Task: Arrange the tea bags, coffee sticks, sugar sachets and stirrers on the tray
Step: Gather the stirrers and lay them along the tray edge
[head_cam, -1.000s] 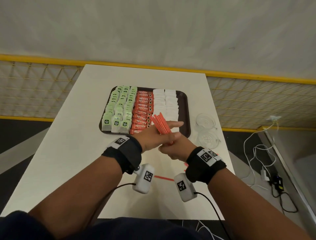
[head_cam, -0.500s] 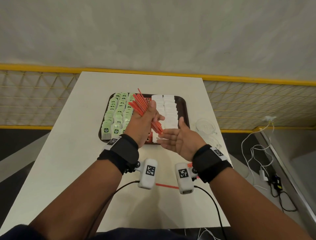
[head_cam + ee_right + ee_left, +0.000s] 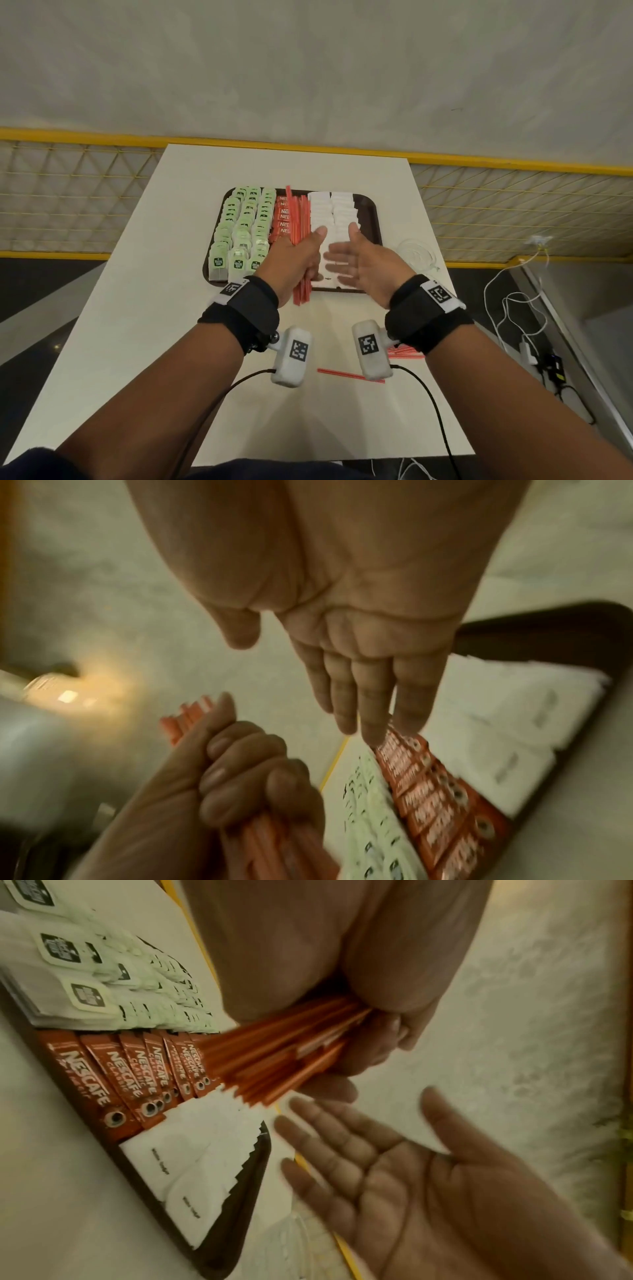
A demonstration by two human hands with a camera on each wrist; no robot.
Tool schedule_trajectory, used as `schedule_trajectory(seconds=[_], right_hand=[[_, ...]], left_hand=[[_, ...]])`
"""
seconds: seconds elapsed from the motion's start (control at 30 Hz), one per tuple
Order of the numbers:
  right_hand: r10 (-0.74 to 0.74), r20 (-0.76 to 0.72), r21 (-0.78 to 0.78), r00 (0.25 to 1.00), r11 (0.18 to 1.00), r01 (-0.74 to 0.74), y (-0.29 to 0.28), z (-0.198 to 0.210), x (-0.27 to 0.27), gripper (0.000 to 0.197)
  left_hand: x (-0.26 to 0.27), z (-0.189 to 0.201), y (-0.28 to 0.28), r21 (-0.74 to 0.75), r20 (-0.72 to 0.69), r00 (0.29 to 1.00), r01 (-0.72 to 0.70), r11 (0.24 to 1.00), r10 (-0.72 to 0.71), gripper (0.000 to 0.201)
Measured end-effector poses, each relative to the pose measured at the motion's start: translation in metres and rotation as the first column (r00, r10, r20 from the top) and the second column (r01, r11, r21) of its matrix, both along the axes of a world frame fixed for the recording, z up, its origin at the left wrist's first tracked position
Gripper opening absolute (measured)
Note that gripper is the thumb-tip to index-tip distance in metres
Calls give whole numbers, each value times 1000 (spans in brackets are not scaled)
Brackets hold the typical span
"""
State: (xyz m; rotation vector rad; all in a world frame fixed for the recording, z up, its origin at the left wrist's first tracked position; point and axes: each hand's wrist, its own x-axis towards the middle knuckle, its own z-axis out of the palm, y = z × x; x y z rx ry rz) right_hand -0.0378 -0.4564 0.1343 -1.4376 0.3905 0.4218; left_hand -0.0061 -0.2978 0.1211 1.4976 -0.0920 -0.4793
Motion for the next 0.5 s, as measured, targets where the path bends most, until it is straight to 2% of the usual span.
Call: schedule_trajectory(seconds=[0.07,0.13,0.2,0.27,0.4,0.5], right_hand=[[38,151,-107,988,994,-22,4,12,2,49],[110,259,-117,960,990,-82,12,20,2,49],[89,286,-116,954,992,-58,20,21,3,39],[24,297,-60,955,998,-6,26,19,5,23],[-48,299,22,953,999,44,30,22,3,42],[-118,298,117,947,989,86,37,28,4,48]], left_hand=[[-5,-2,1,-2,-80,989,123,992,-123,26],[-13,-2,-2,54,-144,952,279,959,-269,16],[-19,-1,-6,83,-194,909,390,917,-369,8],[-20,2,-7,61,-216,889,425,903,-403,9],[-17,6,-5,28,-216,860,480,877,-463,25],[-15,5,-1,-4,-213,851,491,871,-480,30]])
